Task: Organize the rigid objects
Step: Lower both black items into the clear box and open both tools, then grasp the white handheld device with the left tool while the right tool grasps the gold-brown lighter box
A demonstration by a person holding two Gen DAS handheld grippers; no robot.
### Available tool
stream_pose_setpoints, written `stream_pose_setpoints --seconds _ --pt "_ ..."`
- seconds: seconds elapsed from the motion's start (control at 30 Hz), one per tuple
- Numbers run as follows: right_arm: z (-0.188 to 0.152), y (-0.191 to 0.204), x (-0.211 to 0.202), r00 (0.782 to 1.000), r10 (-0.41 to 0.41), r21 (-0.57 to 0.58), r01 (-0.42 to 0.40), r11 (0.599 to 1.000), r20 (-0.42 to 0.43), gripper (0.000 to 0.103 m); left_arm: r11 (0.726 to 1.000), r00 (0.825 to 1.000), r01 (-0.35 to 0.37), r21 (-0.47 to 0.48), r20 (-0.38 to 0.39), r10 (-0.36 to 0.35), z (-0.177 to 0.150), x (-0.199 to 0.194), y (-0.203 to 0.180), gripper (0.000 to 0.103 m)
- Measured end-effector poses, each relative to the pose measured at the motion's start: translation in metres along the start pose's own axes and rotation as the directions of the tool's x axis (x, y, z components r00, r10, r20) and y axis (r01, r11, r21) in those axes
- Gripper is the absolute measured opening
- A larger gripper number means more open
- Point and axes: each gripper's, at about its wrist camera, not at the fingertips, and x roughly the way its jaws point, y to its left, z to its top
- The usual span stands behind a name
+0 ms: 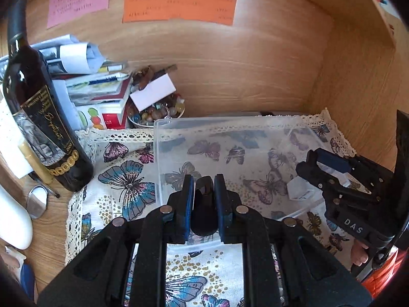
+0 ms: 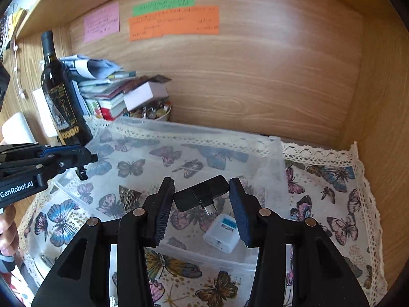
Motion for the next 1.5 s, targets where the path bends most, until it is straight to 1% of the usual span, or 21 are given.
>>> stream_pose_setpoints --seconds 0.23,0.37,0.43,0.5,0.53,0.57,0.6,0.63,0.7,0.73,0.77,0.8,0.9,0.97,1.03,1.1,1.2,1.33,1.43,1.5 --pt "-0.001 0.001 0.013 0.999 0.005 -0.002 -0.005 1.000 -0.037 0.041 1.000 1.000 -0.004 0.023 -0.022 0.005 0.001 0.011 -0.003 0.016" --pt "-0.002 0.002 0.017 0.999 0.010 -0.008 -0.010 1.000 -0.048 0.041 0.999 1.000 -0.020 0.032 -0.016 0.021 0.000 0.012 -0.004 0.016" --pt "-0.002 0.004 0.018 0.998 0.012 -0.009 -0.013 1.000 -0.054 0.041 0.999 1.000 -0.020 0.037 -0.013 0.020 -0.001 0.011 -0.005 0.018" --pt "-0.002 0.004 0.017 0.998 0.016 -0.011 -0.016 1.000 -0.053 0.043 0.999 1.000 -0.028 0.045 -0.002 0.028 -0.001 0.008 -0.007 0.029" --pt "-0.001 0.004 0.015 0.999 0.016 -0.010 -0.016 1.000 -0.049 0.047 0.998 0.999 -0.035 0.049 0.007 0.034 -0.002 0.006 -0.008 0.032" --pt "-0.001 0.004 0.013 0.999 0.015 -0.009 -0.016 1.000 -0.043 0.050 0.998 0.999 -0.039 0.055 0.017 0.039 -0.002 0.003 -0.009 0.037" --pt "-0.001 0.004 0.011 0.999 0.014 -0.010 -0.014 1.000 -0.037 0.052 0.997 0.999 -0.044 0.061 0.027 0.042 -0.003 0.000 -0.010 0.042" --pt "0.000 0.004 0.008 1.000 0.012 -0.012 -0.013 1.000 -0.029 0.052 0.997 0.998 -0.048 0.067 0.039 0.046 -0.004 -0.004 -0.011 0.045" --pt "0.001 0.004 0.000 1.000 0.007 -0.016 -0.007 1.000 -0.011 0.056 0.995 0.997 -0.057 0.080 0.062 0.052 -0.006 -0.012 -0.014 0.058" --pt "0.002 0.004 -0.004 1.000 0.004 -0.017 -0.004 1.000 -0.001 0.060 0.994 0.996 -0.062 0.085 0.074 0.056 -0.007 -0.017 -0.016 0.062" --pt "0.002 0.004 -0.009 1.000 0.003 -0.020 -0.003 1.000 0.011 0.061 0.993 0.994 -0.071 0.092 0.092 0.063 -0.009 -0.023 -0.018 0.068" --pt "0.002 0.003 -0.014 1.000 0.004 -0.022 -0.003 1.000 0.019 0.062 0.992 0.992 -0.080 0.098 0.105 0.070 -0.011 -0.027 -0.019 0.075" --pt "-0.001 0.004 -0.026 0.999 0.006 -0.030 -0.005 1.000 0.037 0.063 0.987 0.985 -0.109 0.116 0.144 0.092 -0.022 -0.041 -0.022 0.088" --pt "-0.006 0.004 -0.035 0.999 0.002 -0.036 0.000 0.999 0.044 0.065 0.985 0.984 -0.120 0.120 0.148 0.102 -0.030 -0.048 -0.022 0.089" --pt "-0.011 0.004 -0.042 0.999 -0.005 -0.037 0.007 0.999 0.049 0.066 0.987 0.986 -0.114 0.114 0.137 0.099 -0.040 -0.053 -0.020 0.091" --pt "-0.018 0.003 -0.050 0.999 -0.003 -0.031 0.004 1.000 0.050 0.067 0.990 0.990 -0.099 0.097 0.115 0.088 -0.049 -0.057 -0.017 0.094" --pt "-0.030 0.000 -0.061 0.999 0.000 -0.010 0.000 1.000 0.043 0.071 0.994 0.995 -0.079 0.072 0.073 0.074 -0.068 -0.060 -0.013 0.095" --pt "-0.050 -0.001 -0.071 1.000 -0.018 0.005 0.018 1.000 0.022 0.072 0.995 0.996 -0.087 0.041 0.026 0.086 -0.100 -0.061 -0.015 0.095" --pt "-0.067 0.002 -0.076 0.999 -0.037 -0.001 0.037 0.999 0.002 0.073 0.996 0.996 -0.092 -0.002 -0.019 0.091 -0.121 -0.062 -0.015 0.095" --pt "-0.077 0.003 -0.079 0.999 -0.031 -0.001 0.031 1.000 -0.015 0.073 0.994 0.995 -0.086 -0.060 -0.049 0.083 -0.132 -0.064 -0.013 0.096"
